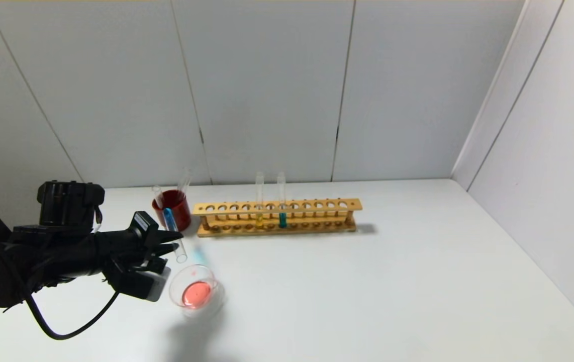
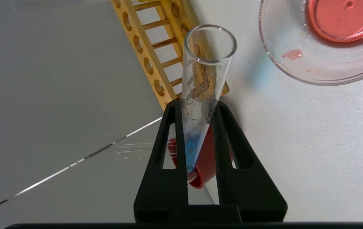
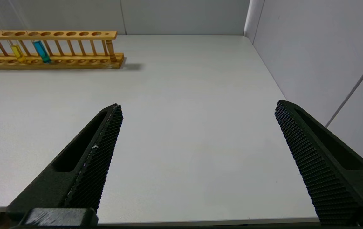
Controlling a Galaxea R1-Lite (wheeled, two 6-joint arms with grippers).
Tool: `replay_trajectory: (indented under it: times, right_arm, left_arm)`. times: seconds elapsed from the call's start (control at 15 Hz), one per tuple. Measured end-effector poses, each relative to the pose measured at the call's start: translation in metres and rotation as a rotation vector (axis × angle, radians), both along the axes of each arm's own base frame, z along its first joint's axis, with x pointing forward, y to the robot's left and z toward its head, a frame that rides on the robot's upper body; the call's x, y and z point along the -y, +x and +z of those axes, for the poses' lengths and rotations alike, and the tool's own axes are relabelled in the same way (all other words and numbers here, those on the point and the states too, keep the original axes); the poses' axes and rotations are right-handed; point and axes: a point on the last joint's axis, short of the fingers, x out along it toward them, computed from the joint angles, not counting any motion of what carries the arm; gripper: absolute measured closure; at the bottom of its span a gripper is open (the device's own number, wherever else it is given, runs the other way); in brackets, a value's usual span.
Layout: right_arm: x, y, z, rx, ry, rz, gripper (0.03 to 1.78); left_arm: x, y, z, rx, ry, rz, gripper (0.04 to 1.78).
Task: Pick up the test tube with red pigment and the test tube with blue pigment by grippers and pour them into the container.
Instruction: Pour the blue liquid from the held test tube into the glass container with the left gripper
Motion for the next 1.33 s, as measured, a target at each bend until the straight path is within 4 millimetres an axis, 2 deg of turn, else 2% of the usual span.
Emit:
replay_trajectory:
  times: [0.47, 1.0, 1.33]
  right_arm:
    - [0.0, 0.0, 0.0, 0.0, 0.0, 0.0, 0.06]
    - [0.0, 0.0, 0.0, 0.0, 0.0, 0.0, 0.06]
    - [0.0, 0.0, 0.0, 0.0, 0.0, 0.0, 0.06]
  left_arm:
    - [0.0, 0.011, 0.005, 0.067, 0.057, -0.053, 1.52]
    - [0.0, 0.01, -0.001, 0.07, 0.087, -0.161, 1.52]
    - [-0.005, 0.017, 0.001, 0.125, 0.149, -0.216, 1.52]
